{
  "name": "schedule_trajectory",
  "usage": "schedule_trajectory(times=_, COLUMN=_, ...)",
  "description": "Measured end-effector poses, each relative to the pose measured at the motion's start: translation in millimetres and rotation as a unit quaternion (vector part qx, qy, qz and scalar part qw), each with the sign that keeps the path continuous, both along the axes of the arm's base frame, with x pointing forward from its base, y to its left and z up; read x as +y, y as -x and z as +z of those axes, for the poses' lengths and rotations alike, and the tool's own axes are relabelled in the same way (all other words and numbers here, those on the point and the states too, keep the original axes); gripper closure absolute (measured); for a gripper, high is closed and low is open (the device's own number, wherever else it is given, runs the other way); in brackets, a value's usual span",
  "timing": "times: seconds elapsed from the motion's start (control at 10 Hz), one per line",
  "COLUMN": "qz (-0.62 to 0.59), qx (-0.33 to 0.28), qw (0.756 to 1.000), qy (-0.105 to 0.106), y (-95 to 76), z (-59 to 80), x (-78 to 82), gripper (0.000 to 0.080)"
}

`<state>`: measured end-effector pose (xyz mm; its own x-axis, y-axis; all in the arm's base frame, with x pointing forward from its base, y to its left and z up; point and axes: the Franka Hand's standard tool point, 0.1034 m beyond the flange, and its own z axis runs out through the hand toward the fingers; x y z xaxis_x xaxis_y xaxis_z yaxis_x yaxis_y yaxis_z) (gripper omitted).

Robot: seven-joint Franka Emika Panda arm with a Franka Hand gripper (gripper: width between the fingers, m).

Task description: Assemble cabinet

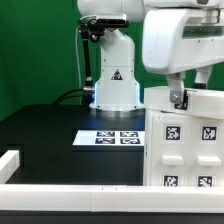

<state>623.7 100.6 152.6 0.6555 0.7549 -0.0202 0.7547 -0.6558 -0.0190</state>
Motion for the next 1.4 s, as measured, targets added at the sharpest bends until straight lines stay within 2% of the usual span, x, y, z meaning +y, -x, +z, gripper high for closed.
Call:
schedule_trajectory(times=0.3, qz=-0.14, qx=-0.002, qw=0.99, qy=0.0, y=-0.4, z=0.4, x=-0.9, gripper=0.0248)
schedule_trajectory(times=0.6, qz=-0.324, qx=-0.019, qw=0.946, qy=-0.019, y=1.0, z=0.5, x=-4.5, gripper=0.0248)
schedule_trajectory(times=1.0, qz=-0.447, qx=-0.019, qw=0.894, qy=-0.021, y=0.2, z=0.8, x=-2.7, gripper=0.0248)
schedule_trajectory(times=1.1, qz=-0.508, qx=-0.016, qw=0.861, qy=-0.023, y=0.2, z=1.1, x=-2.7, gripper=0.0248)
schedule_trajectory(times=1.4, qz=-0.688, qx=0.002, qw=0.723, qy=-0.06, y=0.7, z=0.1, x=-6.1, gripper=0.0248)
